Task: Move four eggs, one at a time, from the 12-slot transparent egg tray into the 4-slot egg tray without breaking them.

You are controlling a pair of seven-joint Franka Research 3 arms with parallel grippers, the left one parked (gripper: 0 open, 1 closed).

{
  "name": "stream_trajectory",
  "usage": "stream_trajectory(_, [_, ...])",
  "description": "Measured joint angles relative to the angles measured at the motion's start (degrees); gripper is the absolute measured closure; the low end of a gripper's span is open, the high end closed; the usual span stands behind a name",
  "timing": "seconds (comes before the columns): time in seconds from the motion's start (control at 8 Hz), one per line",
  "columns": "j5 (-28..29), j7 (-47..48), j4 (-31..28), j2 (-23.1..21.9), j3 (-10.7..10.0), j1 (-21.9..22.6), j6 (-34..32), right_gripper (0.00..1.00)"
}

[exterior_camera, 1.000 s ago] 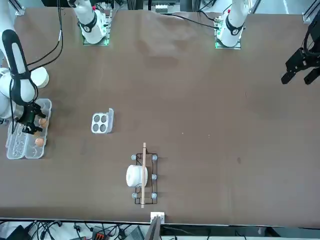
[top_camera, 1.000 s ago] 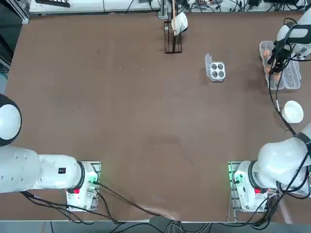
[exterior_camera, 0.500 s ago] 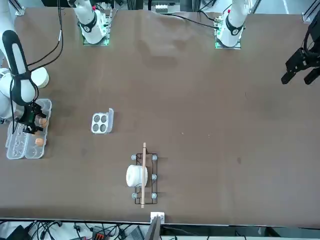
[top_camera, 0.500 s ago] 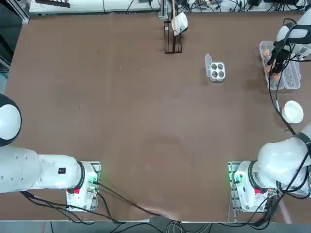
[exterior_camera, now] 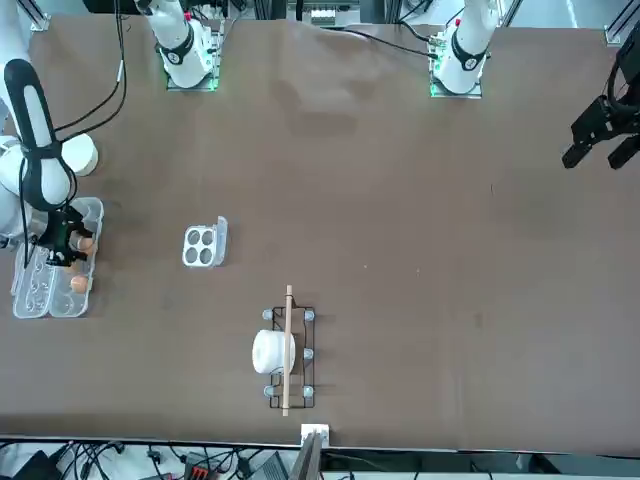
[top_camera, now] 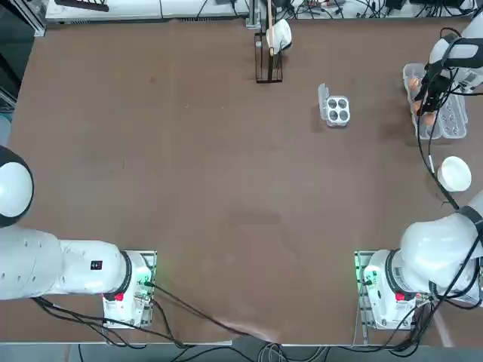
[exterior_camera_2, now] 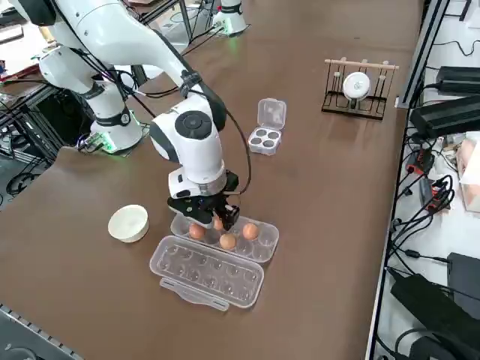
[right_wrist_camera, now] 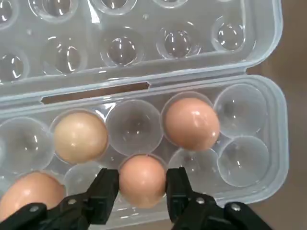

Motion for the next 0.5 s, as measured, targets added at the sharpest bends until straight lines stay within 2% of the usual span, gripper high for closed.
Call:
stream_trajectory(0.25, [-0.01,0.00,0.14,-0.04,0.00,0.02,-0.30,0.42])
stream_trajectory(0.5, [-0.02,0.00,1.53,-0.82,0.00,0.06,-3.25,0.42])
